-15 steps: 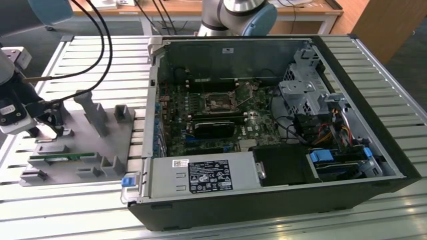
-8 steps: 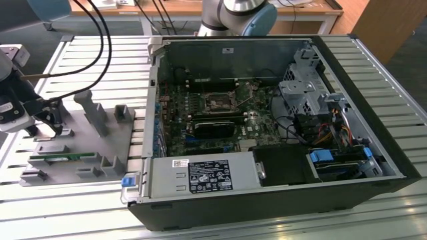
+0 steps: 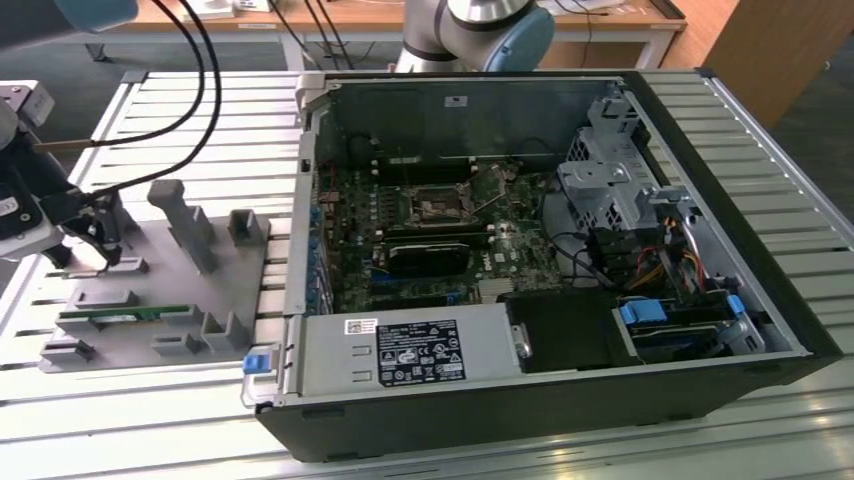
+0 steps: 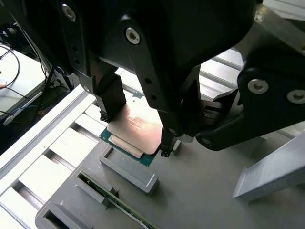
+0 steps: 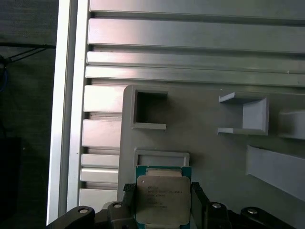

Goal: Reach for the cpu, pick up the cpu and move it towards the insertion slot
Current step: 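Pick up the cpu and move it towards the insertion slot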

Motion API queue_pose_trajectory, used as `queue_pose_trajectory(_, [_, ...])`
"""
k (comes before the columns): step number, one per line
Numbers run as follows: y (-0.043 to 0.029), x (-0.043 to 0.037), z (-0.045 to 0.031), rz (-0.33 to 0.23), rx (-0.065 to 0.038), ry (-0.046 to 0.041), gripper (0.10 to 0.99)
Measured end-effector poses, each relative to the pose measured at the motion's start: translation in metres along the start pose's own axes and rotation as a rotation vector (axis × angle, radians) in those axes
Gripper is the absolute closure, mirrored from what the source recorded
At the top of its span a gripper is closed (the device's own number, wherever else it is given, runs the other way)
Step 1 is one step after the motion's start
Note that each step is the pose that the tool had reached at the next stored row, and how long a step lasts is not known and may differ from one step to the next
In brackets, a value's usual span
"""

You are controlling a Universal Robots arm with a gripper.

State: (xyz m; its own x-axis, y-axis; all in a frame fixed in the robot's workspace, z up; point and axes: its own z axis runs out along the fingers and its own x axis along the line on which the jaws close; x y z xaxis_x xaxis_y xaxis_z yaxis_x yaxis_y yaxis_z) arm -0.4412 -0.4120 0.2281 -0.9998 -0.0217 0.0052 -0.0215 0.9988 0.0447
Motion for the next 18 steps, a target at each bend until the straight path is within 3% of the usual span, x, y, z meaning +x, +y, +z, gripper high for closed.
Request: queue_pose_trajectory(18, [0.0007, 0.0001, -0.0149, 0.000, 0.000, 0.0001, 0.541])
